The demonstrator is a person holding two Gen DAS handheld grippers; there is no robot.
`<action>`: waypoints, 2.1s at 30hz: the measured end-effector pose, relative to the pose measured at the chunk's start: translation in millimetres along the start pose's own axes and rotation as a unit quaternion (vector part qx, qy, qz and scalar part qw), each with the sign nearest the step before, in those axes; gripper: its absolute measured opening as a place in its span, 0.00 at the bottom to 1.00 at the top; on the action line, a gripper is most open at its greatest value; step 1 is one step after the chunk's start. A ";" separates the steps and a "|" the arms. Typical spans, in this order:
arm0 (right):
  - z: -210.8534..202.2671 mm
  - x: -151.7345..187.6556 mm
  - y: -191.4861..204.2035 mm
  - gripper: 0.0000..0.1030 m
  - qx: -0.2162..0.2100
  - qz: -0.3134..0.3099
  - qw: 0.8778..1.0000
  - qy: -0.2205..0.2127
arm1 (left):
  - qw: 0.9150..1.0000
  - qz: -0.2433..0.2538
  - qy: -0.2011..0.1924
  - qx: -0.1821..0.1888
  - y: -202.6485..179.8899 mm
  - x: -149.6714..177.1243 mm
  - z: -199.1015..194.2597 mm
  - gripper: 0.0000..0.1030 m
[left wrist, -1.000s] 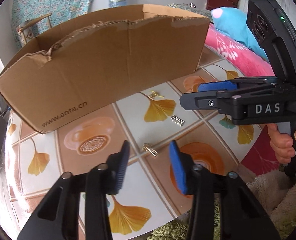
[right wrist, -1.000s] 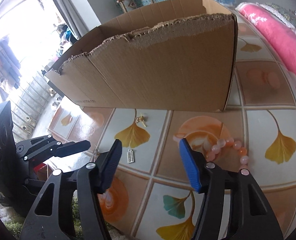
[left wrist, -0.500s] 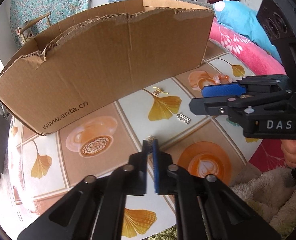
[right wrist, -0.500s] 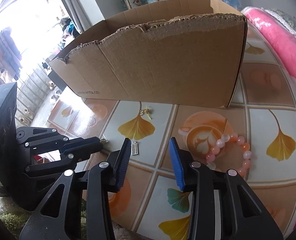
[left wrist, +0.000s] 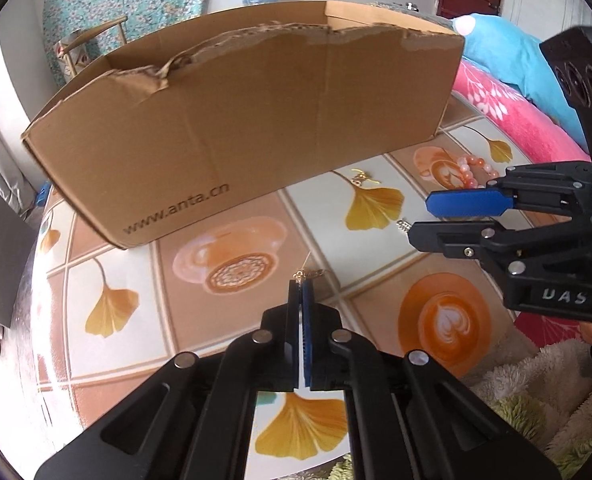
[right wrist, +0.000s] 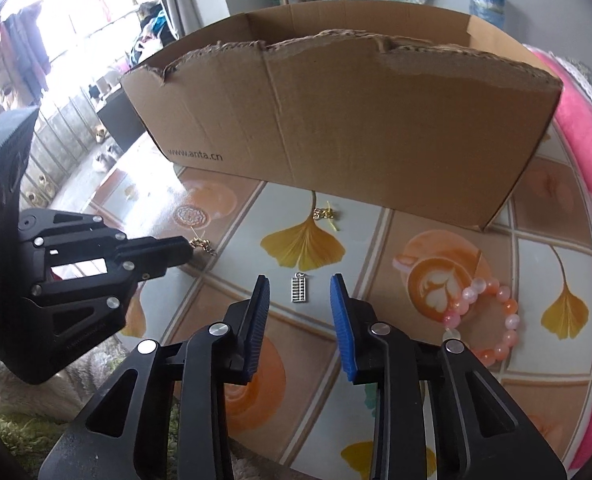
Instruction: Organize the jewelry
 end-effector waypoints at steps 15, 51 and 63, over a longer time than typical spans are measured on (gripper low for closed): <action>12.1 -3.9 11.2 0.03 0.032 -0.030 0.999 0.017 | 1.000 -0.011 -0.011 0.007 6.6 5.9 -1.2 0.01; 6.8 -4.2 14.9 0.11 0.042 -0.060 0.997 0.018 | 1.000 -0.011 -0.017 0.006 9.0 7.2 -7.1 0.01; -1.7 -7.8 2.3 0.03 0.020 -0.037 0.999 0.015 | 1.000 -0.012 -0.021 0.009 11.3 8.2 -6.7 0.01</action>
Point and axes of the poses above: each gripper's, at about its wrist camera, not at the fingertips, and z roughly the way its jaws point, y to its left, x to its underside, the point moved 4 cm from there along z, roughly the way its jaws point, and after that the axes turned 6 degrees about z, right-handed, at the moved point
